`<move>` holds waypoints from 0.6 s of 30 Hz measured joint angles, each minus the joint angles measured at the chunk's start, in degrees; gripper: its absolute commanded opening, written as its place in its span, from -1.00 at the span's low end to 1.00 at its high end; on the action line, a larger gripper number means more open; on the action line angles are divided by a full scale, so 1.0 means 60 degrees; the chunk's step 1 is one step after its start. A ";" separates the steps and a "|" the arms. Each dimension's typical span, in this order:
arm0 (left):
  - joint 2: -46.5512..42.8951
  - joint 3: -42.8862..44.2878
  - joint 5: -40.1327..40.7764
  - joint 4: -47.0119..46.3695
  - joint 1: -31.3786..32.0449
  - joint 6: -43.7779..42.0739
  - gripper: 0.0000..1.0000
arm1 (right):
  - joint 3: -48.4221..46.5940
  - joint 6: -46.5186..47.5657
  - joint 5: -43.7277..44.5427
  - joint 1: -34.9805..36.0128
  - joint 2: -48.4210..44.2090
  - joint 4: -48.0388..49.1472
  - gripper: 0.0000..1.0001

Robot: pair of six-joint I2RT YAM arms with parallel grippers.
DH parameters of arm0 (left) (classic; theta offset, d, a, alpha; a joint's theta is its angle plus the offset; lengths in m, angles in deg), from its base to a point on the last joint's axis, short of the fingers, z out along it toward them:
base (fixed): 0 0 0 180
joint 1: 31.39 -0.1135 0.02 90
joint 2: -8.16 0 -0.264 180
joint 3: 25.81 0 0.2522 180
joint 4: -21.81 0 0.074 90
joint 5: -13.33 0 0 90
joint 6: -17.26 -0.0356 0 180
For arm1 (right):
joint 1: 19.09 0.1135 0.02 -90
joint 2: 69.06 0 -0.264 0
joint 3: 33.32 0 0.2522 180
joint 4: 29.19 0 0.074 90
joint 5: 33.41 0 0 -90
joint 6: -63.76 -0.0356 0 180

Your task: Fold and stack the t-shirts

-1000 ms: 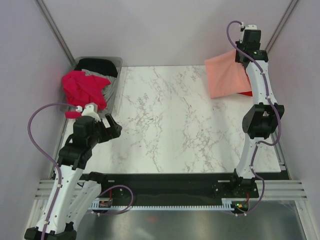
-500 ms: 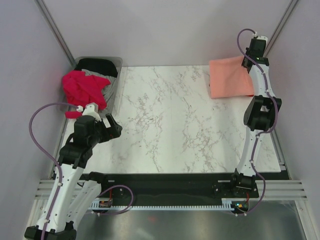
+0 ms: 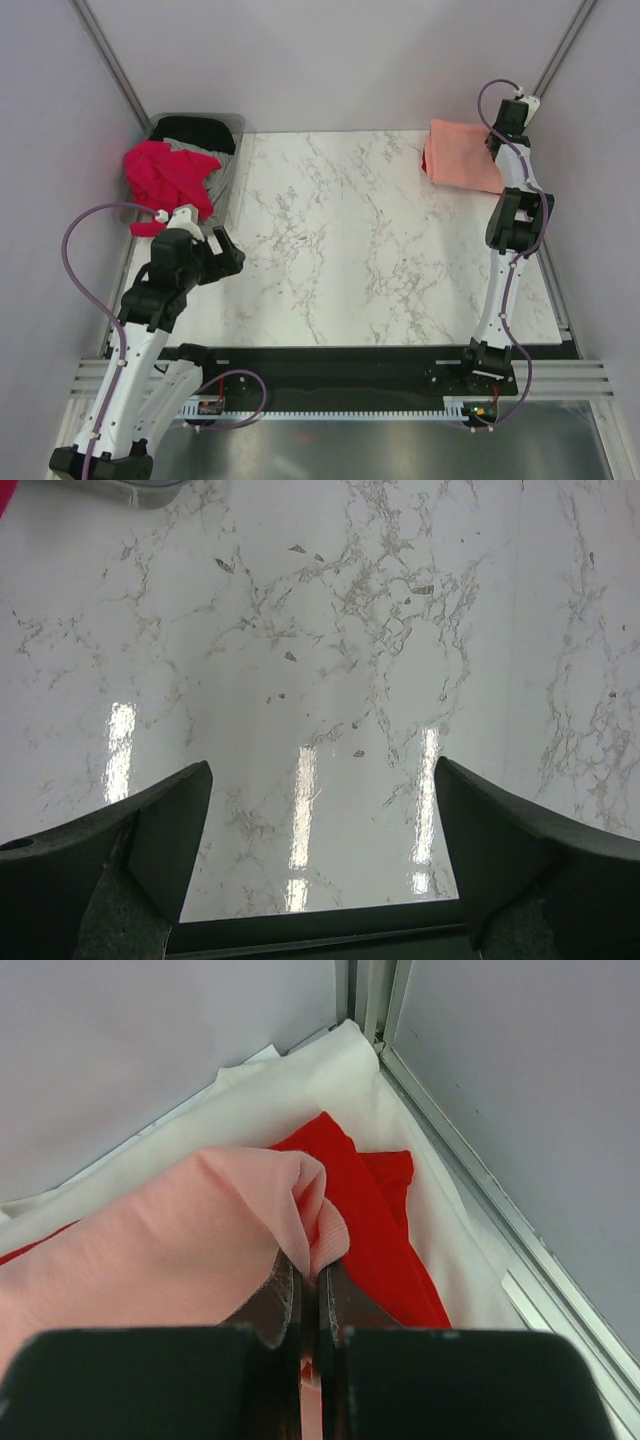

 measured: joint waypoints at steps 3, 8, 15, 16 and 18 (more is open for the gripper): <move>0.0044 0.0000 0.0000 0.0000 0.0000 0.0000 0.98 | -0.0015 -0.0095 -0.0011 -0.0076 0.0149 0.0211 -1.00; 0.0058 -0.0004 0.0000 0.0000 0.0000 0.0000 0.98 | -0.0007 -0.0364 0.0087 -0.0087 0.0153 0.0725 0.01; 0.0058 -0.0004 0.0000 0.0000 0.0000 0.0000 0.98 | 0.0991 -0.1217 -0.0004 -0.0178 -0.0219 0.1392 0.96; 0.0058 -0.0004 0.0000 0.0000 0.0000 0.0000 0.99 | 0.1228 -0.1337 -0.0033 -0.0189 -0.0390 0.1392 0.96; 0.0058 -0.0004 0.0000 0.0000 0.0000 0.0000 0.99 | 0.1661 -0.1577 -0.0066 -0.0197 -0.0889 0.1195 0.96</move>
